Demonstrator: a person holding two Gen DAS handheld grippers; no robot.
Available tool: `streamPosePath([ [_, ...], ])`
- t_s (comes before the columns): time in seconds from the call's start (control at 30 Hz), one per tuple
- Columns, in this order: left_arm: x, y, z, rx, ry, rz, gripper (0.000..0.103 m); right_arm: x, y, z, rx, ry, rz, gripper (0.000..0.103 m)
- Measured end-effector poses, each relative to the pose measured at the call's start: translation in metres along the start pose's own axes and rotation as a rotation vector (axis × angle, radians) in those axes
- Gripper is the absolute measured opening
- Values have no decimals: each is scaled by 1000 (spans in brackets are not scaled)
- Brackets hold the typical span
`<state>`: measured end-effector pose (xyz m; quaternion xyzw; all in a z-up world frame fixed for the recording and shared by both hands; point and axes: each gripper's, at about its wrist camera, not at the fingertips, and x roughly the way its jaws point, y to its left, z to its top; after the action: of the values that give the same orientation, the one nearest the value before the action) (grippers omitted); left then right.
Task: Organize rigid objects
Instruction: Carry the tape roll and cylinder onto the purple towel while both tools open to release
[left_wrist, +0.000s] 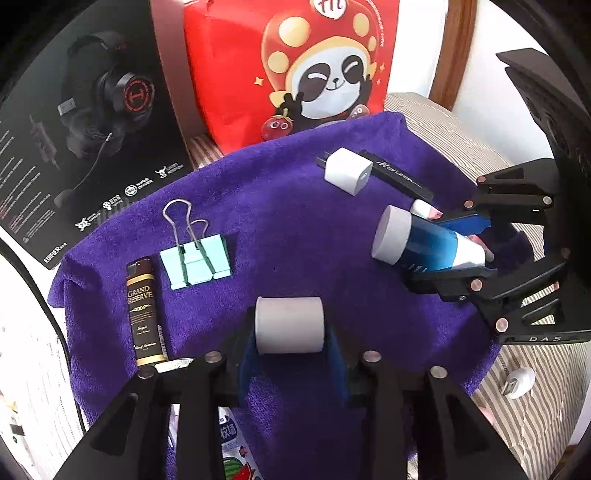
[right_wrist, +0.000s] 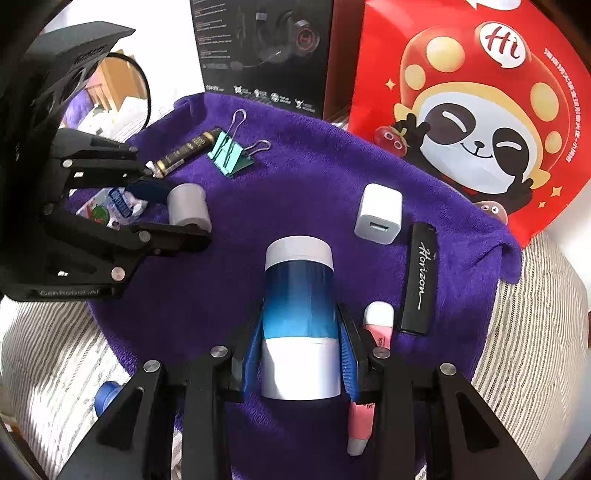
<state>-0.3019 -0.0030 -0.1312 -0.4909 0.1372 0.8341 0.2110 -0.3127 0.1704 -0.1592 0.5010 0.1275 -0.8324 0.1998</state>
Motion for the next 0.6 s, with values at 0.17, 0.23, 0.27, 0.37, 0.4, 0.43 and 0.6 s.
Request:
streamPosePath([
  [0.17,1,-5,0,21,12,-2,49,-2,-2,-1,7,24,21,38],
  [0.23,1,-3,-1,14,10,-4,49,-4,-1,-2,9,36,24,40],
  [0.27,0,-3,-2,8,8,-8,49,-5,-1,-2,12,37,23,40],
  [0.37,-9,-4,-5,18,-21,2,49,-13,-2,-4,33,30,26,40],
  [0.4,-14,-6,-6,31,-35,13,49,-18,-2,-6,42,22,17,40],
  [0.43,-19,-8,-7,47,-50,24,54,-23,-2,-7,47,13,13,40],
  [0.6,-54,-20,-15,68,-133,36,73,-57,-1,-20,105,-55,7,59],
])
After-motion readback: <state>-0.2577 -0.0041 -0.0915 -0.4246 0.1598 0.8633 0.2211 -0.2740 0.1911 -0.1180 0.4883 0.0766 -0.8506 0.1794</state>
